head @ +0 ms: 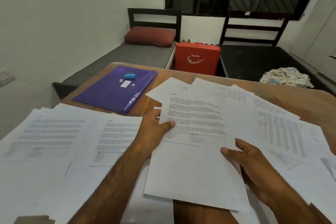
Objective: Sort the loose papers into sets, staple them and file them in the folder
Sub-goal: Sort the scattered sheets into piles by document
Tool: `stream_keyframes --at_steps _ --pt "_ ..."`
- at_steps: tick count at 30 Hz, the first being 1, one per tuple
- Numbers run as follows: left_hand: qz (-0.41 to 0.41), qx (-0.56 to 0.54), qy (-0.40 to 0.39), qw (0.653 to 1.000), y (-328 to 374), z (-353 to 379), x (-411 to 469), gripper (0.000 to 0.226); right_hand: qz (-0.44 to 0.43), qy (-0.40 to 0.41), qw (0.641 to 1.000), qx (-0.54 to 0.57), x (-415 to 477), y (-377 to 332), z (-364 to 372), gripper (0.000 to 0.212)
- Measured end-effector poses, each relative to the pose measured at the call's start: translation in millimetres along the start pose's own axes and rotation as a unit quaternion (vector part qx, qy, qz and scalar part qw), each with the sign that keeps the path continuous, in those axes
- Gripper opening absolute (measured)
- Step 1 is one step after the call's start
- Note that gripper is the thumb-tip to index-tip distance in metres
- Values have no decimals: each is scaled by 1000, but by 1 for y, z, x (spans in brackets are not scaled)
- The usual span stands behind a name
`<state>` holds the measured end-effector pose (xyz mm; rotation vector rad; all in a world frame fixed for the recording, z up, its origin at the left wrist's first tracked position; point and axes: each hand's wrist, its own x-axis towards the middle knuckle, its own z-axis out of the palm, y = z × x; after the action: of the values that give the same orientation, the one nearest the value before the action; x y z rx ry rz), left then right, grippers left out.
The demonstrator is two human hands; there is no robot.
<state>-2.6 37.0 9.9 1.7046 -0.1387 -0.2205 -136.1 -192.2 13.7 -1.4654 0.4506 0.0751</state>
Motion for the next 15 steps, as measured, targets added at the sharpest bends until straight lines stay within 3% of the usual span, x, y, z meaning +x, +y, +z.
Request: stream_keyframes --at_steps 9,15 --pt "-20 21 68 997 -6 -39 33 23 17 -12 995 -97 41 -3 30 26" --pt "-29 33 153 987 10 -115 70 35 -24 -14 998 -57 121 -26 111 25"
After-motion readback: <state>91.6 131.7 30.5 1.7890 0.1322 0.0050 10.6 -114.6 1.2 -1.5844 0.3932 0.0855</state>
